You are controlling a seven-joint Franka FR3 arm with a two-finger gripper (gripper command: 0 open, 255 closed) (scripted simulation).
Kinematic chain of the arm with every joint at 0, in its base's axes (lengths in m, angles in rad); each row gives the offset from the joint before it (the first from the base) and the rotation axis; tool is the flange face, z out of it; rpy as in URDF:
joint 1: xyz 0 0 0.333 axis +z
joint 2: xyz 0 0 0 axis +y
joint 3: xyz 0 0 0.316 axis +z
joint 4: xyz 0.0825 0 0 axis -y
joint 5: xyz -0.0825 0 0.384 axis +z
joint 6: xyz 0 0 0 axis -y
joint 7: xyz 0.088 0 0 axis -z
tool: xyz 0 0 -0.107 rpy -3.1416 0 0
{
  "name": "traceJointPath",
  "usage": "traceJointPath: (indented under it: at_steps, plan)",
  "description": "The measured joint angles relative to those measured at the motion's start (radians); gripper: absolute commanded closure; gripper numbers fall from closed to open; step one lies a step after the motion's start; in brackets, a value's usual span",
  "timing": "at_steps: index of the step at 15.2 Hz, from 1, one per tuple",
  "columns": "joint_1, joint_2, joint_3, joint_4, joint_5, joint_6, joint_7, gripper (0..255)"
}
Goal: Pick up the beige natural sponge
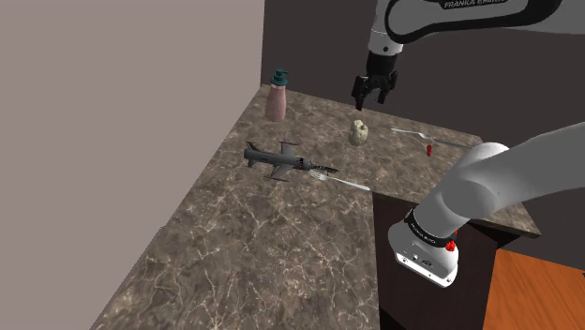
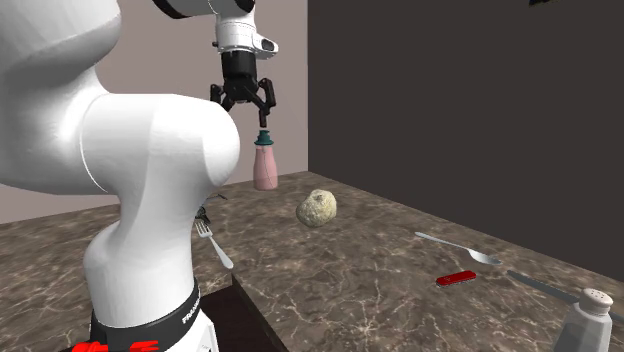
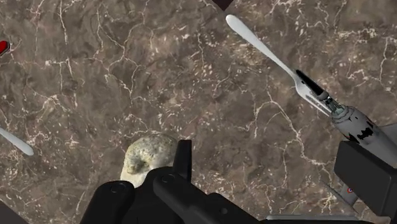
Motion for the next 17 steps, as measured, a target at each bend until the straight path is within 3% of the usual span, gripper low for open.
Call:
traceJointPath:
  at_steps: [9,17]
  plan:
    - [-0.084,0.281,-0.122,0.056,0.016,0.229,0.016,0]
    - [-0.146,0.558,-0.211,0.177,0.115,0.376,-0.006,0]
